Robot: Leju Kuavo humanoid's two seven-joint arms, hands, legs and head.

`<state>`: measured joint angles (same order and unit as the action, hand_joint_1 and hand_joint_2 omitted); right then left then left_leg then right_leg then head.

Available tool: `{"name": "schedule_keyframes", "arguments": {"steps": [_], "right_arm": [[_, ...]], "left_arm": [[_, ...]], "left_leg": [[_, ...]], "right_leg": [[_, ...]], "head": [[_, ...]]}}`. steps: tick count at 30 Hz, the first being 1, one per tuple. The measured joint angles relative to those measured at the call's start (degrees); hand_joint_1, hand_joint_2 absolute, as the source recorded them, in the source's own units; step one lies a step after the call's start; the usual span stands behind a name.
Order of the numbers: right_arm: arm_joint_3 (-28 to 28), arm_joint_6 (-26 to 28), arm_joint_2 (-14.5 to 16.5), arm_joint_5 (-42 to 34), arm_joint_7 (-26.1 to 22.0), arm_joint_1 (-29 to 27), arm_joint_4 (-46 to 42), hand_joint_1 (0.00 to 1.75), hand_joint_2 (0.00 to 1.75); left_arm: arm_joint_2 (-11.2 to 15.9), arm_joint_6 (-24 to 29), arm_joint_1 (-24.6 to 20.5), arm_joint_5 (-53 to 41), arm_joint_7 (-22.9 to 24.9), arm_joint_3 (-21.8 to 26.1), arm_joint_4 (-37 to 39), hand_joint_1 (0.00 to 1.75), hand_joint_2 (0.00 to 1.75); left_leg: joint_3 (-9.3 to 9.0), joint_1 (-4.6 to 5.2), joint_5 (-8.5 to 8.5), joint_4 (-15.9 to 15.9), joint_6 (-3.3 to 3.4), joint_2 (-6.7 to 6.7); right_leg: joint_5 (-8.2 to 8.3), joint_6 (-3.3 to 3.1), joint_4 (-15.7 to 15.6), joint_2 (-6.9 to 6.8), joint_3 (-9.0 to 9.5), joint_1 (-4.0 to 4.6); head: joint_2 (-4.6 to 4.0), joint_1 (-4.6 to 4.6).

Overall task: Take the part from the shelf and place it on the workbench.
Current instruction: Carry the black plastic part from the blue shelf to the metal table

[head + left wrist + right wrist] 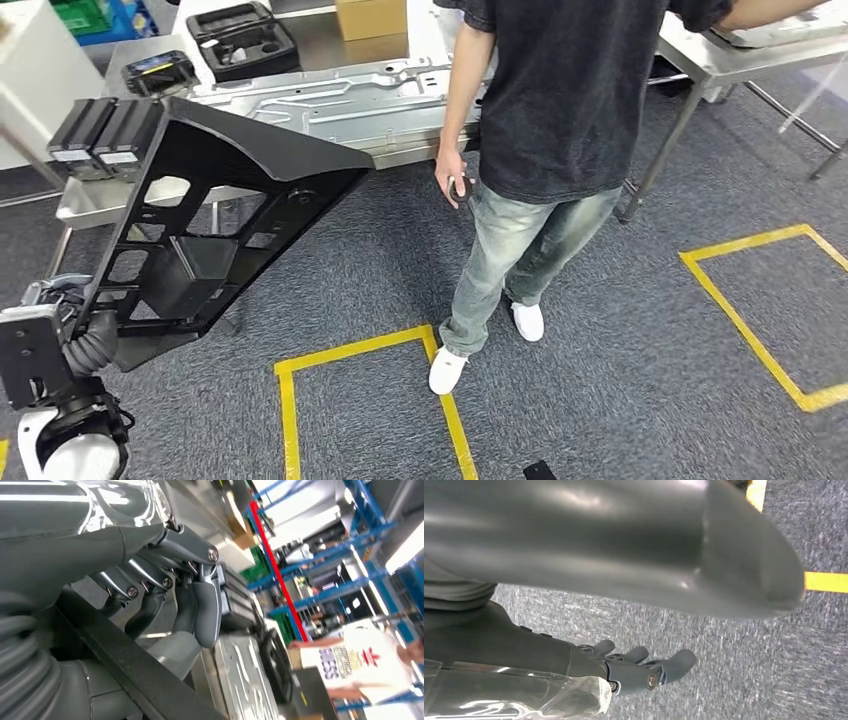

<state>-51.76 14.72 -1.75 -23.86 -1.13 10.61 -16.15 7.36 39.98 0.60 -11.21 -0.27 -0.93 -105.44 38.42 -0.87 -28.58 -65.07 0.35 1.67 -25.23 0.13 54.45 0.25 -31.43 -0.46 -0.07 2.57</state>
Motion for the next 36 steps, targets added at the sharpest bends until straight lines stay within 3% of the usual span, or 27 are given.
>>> {"name": "schedule_keyframes", "arguments": {"steps": [2,3,4,6,8,12,14,16,17,18,19,22,24,26,28,29,32,33,34,36], "right_arm": [[0.00,0.37,-0.04,-0.56,-0.12,-0.18,0.00,0.00,0.00],[0.01,0.60,-0.04,-0.75,-0.28,-0.24,0.00,0.00,0.00],[0.01,0.77,-0.03,-1.02,-0.50,-0.26,0.00,0.00,0.00],[0.04,0.88,-0.02,-1.59,-0.82,-0.23,0.00,0.00,0.00],[0.09,0.89,-0.06,-2.06,-0.95,-0.18,0.00,0.00,0.00],[0.14,0.65,-0.10,-2.39,-1.11,-0.14,0.00,0.00,0.00],[0.15,0.45,-0.11,-2.51,-1.28,-0.15,0.00,0.00,0.00],[0.16,0.20,-0.11,-2.68,-1.53,-0.24,0.00,0.00,0.00],[0.16,0.06,-0.11,-2.77,-1.68,-0.32,0.00,0.00,0.00],[0.17,-0.03,-0.11,-2.81,-1.83,-0.39,0.00,0.00,0.00],[0.19,-0.08,-0.13,-2.84,-1.93,-0.44,0.00,0.00,0.00],[0.26,-0.13,-0.32,-2.96,-2.03,-0.42,0.00,0.00,0.00],[0.31,-0.14,-0.45,-3.14,-2.04,-0.32,0.00,0.00,0.00],[0.36,-0.15,-0.43,-3.24,-2.03,-0.26,0.00,0.00,0.00],[0.46,-0.16,-0.39,-3.28,-2.03,-0.23,0.00,0.00,0.00],[0.54,-0.16,-0.39,-3.29,-2.04,-0.21,0.00,0.00,0.00],[0.71,-0.24,-0.45,-3.26,-2.04,-0.27,0.00,0.00,0.00],[0.72,-0.27,-0.44,-3.25,-2.04,-0.30,0.00,0.00,0.00],[0.73,-0.30,-0.42,-3.25,-2.04,-0.33,0.00,0.00,0.00],[0.74,-0.31,-0.37,-3.24,-2.04,-0.35,0.00,0.00,0.00]], "left_arm": [[0.11,0.00,0.07,0.07,-0.14,-0.16,0.00,1.75,1.75],[0.16,0.00,0.16,0.17,-0.24,-0.22,0.00,1.75,1.75],[0.21,0.00,0.23,0.34,-0.33,-0.30,0.00,1.75,1.75],[0.44,-0.01,0.25,0.96,-0.48,-0.47,0.00,1.75,1.75],[0.89,-0.02,0.27,2.39,-0.57,-0.75,-0.01,1.75,1.75],[2.22,0.00,0.33,5.40,-0.72,-1.69,-0.04,1.75,1.75],[2.92,-0.01,0.00,6.05,-0.80,-2.31,-0.07,1.75,1.75],[3.52,-0.01,-0.22,6.68,-0.80,-3.03,-0.09,1.75,1.75],[3.81,-0.01,-0.25,7.05,-0.80,-3.40,-0.09,1.75,1.75],[4.13,-0.02,-0.25,7.48,-0.82,-3.74,-0.09,1.75,1.75],[4.47,-0.02,-0.27,7.91,-0.86,-4.06,-0.09,1.75,1.75],[5.42,-0.02,-0.37,8.51,-1.23,-4.84,-0.12,1.75,1.75],[5.96,-0.02,-0.36,8.51,-1.52,-5.31,-0.13,1.75,1.75],[6.46,-0.01,-0.33,8.35,-1.62,-5.66,-0.15,1.75,1.75],[6.97,-0.01,-0.37,8.18,-1.63,-5.98,-0.22,1.75,1.75],[7.27,-0.02,-0.42,8.15,-1.63,-6.13,-0.26,1.75,1.75],[7.80,-0.01,-0.38,8.15,-1.62,-6.59,-0.31,1.75,1.75],[7.88,-0.01,-0.31,8.15,-1.61,-6.73,-0.31,1.75,1.75],[7.99,-0.01,-0.29,8.15,-1.61,-6.85,-0.31,1.75,1.75],[8.29,-0.01,-0.37,8.11,-1.58,-7.06,-0.31,1.75,1.75]], "left_leg": [[3.13,-0.17,-2.50,-6.78,-0.45,-0.73],[3.27,-0.22,-2.25,-7.33,-0.60,-0.84],[2.16,-0.25,-0.99,-5.41,-0.72,-1.00],[-2.41,-0.30,2.43,3.02,-0.84,-1.88],[-5.48,-0.17,4.18,8.92,-0.23,-2.44],[-5.88,0.14,4.44,9.81,1.54,-2.10],[-6.04,0.08,4.56,9.92,2.20,-1.92],[-6.05,0.25,4.54,9.90,2.52,-1.64],[-6.07,0.37,4.54,9.90,2.58,-1.46],[-6.11,0.47,4.52,9.89,2.62,-1.22],[-6.19,0.57,4.51,9.90,2.64,-0.98],[-6.46,0.77,4.41,9.89,2.56,-0.29],[-6.41,0.84,4.34,9.89,2.24,-0.09],[-6.38,0.82,4.31,10.00,1.67,-0.04],[-5.81,0.71,3.20,8.60,1.09,-0.29],[-4.70,0.64,1.70,6.09,0.83,-0.44],[0.79,0.25,-3.44,-5.68,0.07,-0.66],[1.76,0.13,-3.70,-7.56,-0.15,-0.70],[1.59,-0.01,-2.84,-7.08,-0.37,-0.79],[-2.06,-0.32,1.17,0.51,-0.75,-1.29]], "right_leg": [[-0.08,-0.03,0.03,-1.24,-0.03,0.15],[-0.13,0.03,0.04,-1.73,-0.02,0.15],[-0.19,0.13,0.06,-2.14,0.04,0.10],[-0.40,0.51,0.12,-2.66,0.28,0.11],[-0.60,1.01,0.23,-2.86,0.42,0.38],[-1.23,1.98,0.91,-2.49,0.26,0.26],[-4.01,2.40,5.47,-1.56,-1.77,0.05],[-7.72,2.50,13.77,-1.01,-5.82,0.03],[-8.62,2.47,17.00,-0.95,-7.53,0.03],[-8.43,2.36,18.26,-0.93,-8.34,0.04],[-7.09,2.13,17.01,-0.91,-7.93,0.08],[-1.23,1.00,5.00,-0.41,-2.41,0.43],[-0.16,0.67,1.07,-0.14,-0.62,0.76],[-0.02,0.51,0.70,-0.28,-0.56,0.79],[0.33,0.02,0.26,-0.41,-0.42,0.48],[0.48,-0.23,0.06,-0.49,-0.36,0.30],[0.49,-0.45,0.04,-0.58,-0.38,0.24],[0.46,-0.43,0.05,-0.60,-0.37,0.23],[0.42,-0.37,0.06,-0.61,-0.32,0.18],[0.24,-0.08,0.13,-0.62,-0.10,0.05]], "head": [[0.00,0.04],[0.00,0.05],[0.00,0.07],[0.00,0.09],[0.00,0.01],[0.00,-0.16],[0.00,-0.29],[0.00,-0.41],[0.00,-0.43],[0.00,-0.44],[0.00,-0.44],[0.00,-0.45],[0.00,-0.45],[0.00,-0.45],[0.00,-0.35],[0.00,-0.25],[0.00,-0.02],[0.00,-0.01],[0.00,0.00],[0.00,0.02]]}}
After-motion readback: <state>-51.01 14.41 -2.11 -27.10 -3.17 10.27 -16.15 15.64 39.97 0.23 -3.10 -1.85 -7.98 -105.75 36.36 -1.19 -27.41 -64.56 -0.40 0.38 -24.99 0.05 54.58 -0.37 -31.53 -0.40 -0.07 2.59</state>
